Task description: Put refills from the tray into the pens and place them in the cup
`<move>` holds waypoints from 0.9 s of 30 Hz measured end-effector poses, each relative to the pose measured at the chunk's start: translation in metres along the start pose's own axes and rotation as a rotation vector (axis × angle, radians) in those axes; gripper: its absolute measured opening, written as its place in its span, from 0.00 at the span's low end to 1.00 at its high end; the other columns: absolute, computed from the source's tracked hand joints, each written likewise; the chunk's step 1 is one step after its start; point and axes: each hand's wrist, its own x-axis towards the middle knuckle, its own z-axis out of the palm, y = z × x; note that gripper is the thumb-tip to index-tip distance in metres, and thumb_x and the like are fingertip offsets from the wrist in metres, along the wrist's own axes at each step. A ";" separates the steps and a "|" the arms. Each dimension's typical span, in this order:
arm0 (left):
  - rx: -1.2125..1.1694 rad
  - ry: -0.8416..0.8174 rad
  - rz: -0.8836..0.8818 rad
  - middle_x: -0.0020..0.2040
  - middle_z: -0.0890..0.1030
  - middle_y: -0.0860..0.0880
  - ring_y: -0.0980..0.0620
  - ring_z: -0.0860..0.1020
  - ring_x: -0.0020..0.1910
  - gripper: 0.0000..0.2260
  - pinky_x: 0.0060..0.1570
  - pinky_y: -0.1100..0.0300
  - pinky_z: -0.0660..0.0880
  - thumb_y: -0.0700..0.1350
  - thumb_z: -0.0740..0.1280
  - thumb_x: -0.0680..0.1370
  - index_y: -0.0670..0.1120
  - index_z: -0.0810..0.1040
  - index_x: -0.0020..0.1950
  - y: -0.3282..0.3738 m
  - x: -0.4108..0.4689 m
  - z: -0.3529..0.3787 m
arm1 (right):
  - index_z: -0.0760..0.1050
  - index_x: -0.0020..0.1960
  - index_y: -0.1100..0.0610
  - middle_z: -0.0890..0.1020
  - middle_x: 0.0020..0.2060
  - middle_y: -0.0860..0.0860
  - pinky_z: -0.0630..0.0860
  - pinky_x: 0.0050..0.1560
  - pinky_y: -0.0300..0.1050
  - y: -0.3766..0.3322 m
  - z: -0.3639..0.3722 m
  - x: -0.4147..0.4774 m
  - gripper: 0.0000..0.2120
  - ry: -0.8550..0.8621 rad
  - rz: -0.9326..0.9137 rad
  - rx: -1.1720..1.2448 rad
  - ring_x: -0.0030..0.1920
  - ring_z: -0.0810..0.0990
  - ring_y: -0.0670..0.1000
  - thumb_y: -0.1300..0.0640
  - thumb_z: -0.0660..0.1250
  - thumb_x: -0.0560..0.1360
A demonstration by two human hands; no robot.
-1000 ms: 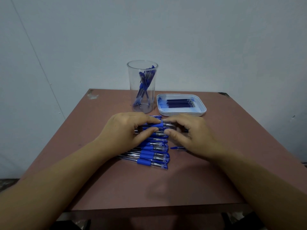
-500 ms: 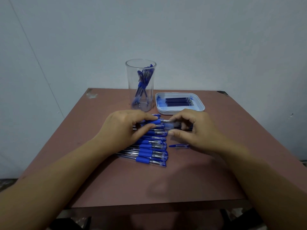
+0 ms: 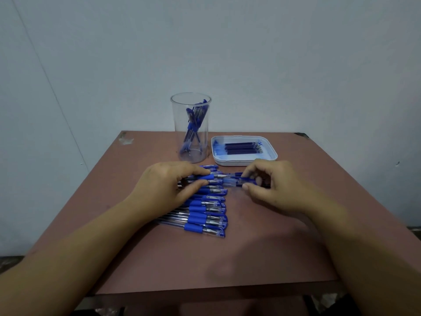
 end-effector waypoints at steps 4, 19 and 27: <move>0.014 -0.014 0.027 0.48 0.85 0.57 0.61 0.81 0.44 0.13 0.42 0.59 0.80 0.56 0.66 0.77 0.52 0.84 0.55 0.003 0.000 0.001 | 0.78 0.47 0.47 0.74 0.31 0.44 0.67 0.33 0.32 0.002 0.007 0.003 0.07 0.113 -0.071 -0.006 0.32 0.72 0.44 0.57 0.73 0.73; 0.009 0.056 0.107 0.46 0.85 0.52 0.57 0.82 0.43 0.11 0.41 0.59 0.80 0.52 0.68 0.77 0.47 0.84 0.54 0.005 -0.002 0.006 | 0.80 0.51 0.45 0.83 0.41 0.48 0.77 0.41 0.51 -0.014 0.030 0.006 0.06 0.131 -0.135 0.188 0.40 0.80 0.51 0.52 0.72 0.74; 0.012 0.049 0.093 0.45 0.85 0.52 0.56 0.82 0.41 0.11 0.38 0.56 0.80 0.51 0.67 0.77 0.47 0.84 0.54 0.004 -0.001 0.007 | 0.80 0.49 0.48 0.83 0.40 0.49 0.78 0.42 0.55 -0.020 0.035 0.008 0.05 0.123 -0.091 0.250 0.39 0.81 0.53 0.50 0.70 0.74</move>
